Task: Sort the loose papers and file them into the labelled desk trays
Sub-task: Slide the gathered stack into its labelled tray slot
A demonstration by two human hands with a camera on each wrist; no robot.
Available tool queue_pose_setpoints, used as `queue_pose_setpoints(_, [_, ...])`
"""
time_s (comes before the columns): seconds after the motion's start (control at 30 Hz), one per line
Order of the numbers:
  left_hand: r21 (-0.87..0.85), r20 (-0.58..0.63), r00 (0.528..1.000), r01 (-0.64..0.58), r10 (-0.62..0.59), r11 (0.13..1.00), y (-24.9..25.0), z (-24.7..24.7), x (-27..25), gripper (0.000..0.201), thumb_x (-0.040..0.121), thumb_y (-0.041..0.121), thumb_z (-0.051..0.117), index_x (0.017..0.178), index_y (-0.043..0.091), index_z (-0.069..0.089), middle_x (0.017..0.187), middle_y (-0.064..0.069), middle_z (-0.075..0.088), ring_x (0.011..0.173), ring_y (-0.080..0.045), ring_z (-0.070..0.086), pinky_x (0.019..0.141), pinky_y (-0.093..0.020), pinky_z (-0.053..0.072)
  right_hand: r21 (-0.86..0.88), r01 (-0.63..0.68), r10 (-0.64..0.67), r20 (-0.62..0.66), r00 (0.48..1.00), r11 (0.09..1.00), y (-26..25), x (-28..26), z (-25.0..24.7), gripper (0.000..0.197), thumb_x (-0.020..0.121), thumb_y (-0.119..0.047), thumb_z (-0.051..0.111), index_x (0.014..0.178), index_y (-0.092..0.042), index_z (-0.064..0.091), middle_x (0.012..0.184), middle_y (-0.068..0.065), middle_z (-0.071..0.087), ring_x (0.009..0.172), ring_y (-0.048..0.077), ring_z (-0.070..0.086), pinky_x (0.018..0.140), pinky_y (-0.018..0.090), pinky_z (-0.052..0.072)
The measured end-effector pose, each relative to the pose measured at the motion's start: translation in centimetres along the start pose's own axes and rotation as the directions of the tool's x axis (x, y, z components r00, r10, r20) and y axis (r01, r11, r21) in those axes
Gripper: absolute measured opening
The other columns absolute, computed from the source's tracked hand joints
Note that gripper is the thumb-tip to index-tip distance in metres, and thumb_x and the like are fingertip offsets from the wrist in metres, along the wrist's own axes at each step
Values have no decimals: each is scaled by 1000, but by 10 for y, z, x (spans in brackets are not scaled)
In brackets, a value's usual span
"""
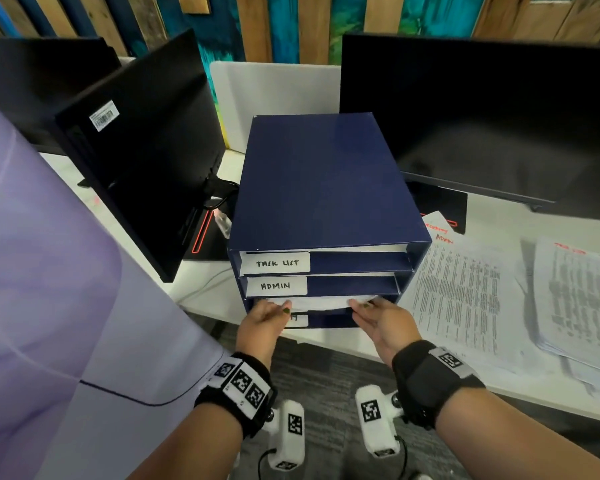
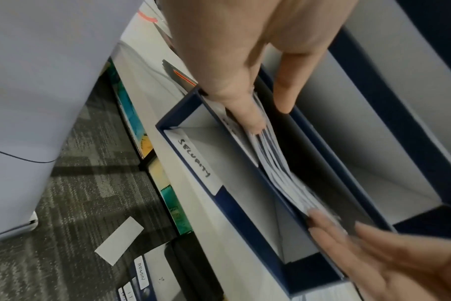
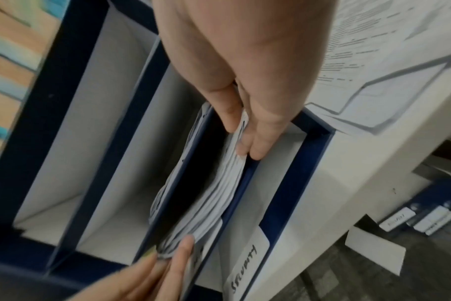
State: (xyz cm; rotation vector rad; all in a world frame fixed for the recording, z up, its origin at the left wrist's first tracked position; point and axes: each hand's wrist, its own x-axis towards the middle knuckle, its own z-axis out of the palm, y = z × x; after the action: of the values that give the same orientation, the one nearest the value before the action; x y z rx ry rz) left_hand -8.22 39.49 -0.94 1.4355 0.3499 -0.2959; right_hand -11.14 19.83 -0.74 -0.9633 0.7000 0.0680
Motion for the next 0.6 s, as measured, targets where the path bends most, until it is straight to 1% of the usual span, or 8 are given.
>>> queue_pose_setpoints(0.07, [157, 3, 999, -50, 51, 986, -7, 2, 3, 23, 85, 0, 61, 83, 22, 57, 110, -6, 67, 105, -19, 61, 103, -33, 40, -157, 60, -61, 0, 998, 986, -1, 2, 5, 29, 92, 10, 44, 121, 9, 50, 113, 18, 60, 116, 28, 56, 106, 39, 40])
queue_pose_setpoints(0.1, [239, -2, 997, -70, 73, 969, -9, 3, 5, 21, 85, 0, 61, 88, 20, 57, 116, -7, 63, 107, -19, 60, 99, -29, 41, -346, 115, -124, -3, 992, 931, -1, 0, 6, 27, 92, 6, 48, 118, 8, 53, 108, 13, 62, 113, 29, 57, 103, 36, 42])
queue_pose_setpoints(0.2, [556, 19, 971, -207, 237, 805, -17, 1, 7, 34, 84, 1, 59, 115, 14, 54, 129, -8, 43, 106, -14, 53, 95, -22, 41, -773, 248, -284, 91, 954, 584, 2, -6, 0, 29, 91, -4, 52, 120, 3, 58, 104, 4, 57, 103, 21, 57, 87, 15, 38])
queue_pose_setpoints(0.3, [801, 135, 924, -314, 357, 510, -24, -4, 0, 59, 84, 8, 59, 138, 19, 39, 136, -2, 31, 126, -18, 36, 110, -23, 29, -891, 399, -390, 296, 872, 217, 16, -14, -8, 41, 92, -7, 51, 133, -12, 52, 129, -1, 44, 113, 11, 48, 93, 6, 28])
queue_pose_setpoints(0.37, [903, 224, 919, -322, 324, 286, -26, -6, -3, 65, 87, 22, 55, 145, 29, 26, 145, 0, 23, 136, -20, 21, 116, -28, 19, -882, 469, -415, 443, 795, -43, 24, -11, -10, 46, 91, -11, 53, 136, -18, 48, 142, -4, 37, 129, 13, 38, 108, 15, 22])
queue_pose_setpoints(0.43, [943, 287, 931, -316, 224, 104, -24, -2, -2, 66, 92, 41, 44, 149, 31, 13, 156, 2, 8, 144, -22, 3, 120, -38, 6, -884, 418, -347, 467, 813, -209, 26, -5, -10, 51, 92, -24, 52, 141, -21, 39, 151, -3, 28, 142, 18, 20, 117, 31, 8])
queue_pose_setpoints(0.5, [946, 323, 940, -323, 115, -20, -24, 2, 5, 67, 95, 52, 30, 150, 29, 1, 159, 7, -2, 146, -17, -8, 119, -43, -6, -895, 339, -265, 415, 870, -289, 27, 0, -8, 58, 94, -36, 46, 147, -22, 26, 156, -1, 17, 146, 17, 7, 118, 39, -3])
queue_pose_setpoints(0.6, [938, 331, 943, -323, 46, -126, -20, 6, 15, 66, 94, 57, 18, 150, 29, -2, 159, 8, 1, 146, -15, -6, 117, -46, -11, -889, 331, -212, 406, 889, -316, 26, 7, -3, 67, 94, -43, 43, 150, -20, 15, 157, 0, 14, 146, 18, 6, 118, 41, -2])
